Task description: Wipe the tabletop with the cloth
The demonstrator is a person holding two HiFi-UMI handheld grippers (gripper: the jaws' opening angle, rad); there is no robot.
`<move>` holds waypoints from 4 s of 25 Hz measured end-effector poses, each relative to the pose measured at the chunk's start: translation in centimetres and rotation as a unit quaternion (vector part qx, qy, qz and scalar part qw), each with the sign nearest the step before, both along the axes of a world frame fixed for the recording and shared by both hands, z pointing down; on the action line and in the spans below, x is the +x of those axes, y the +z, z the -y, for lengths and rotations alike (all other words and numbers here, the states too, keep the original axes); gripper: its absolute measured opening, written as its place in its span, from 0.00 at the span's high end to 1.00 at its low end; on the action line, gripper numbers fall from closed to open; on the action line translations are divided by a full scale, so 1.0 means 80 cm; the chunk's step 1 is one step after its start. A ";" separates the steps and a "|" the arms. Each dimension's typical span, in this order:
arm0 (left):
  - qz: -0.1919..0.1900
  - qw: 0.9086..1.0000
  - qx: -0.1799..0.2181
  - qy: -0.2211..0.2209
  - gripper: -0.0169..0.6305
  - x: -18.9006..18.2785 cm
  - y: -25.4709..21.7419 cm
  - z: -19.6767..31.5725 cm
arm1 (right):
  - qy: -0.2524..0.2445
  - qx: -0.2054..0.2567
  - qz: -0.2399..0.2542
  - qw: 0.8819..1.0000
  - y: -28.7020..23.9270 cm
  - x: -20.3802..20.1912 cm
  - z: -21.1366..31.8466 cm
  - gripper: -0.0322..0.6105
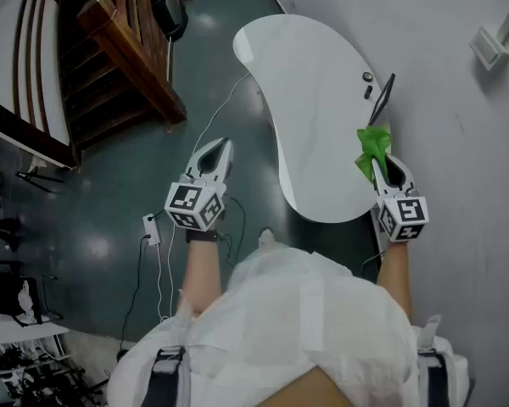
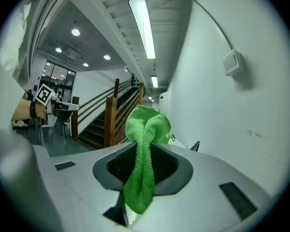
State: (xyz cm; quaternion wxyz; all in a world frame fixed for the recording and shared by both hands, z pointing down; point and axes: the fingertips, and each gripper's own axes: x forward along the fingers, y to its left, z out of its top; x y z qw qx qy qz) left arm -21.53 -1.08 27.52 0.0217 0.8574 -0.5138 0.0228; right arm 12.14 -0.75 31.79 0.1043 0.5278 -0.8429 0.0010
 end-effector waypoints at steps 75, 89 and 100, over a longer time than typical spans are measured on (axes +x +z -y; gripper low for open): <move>-0.060 0.977 -0.202 -0.035 0.94 0.060 0.305 0.282 | -0.204 -0.259 -0.139 0.934 0.379 -0.289 0.414 0.83; -0.058 0.978 -0.201 -0.024 0.94 0.109 0.310 0.309 | -0.027 -0.294 -0.130 0.947 0.405 -0.055 0.431 0.83; -0.046 0.977 -0.209 -0.003 0.94 0.141 0.308 0.292 | 0.094 -0.309 -0.137 0.936 0.404 0.036 0.401 0.83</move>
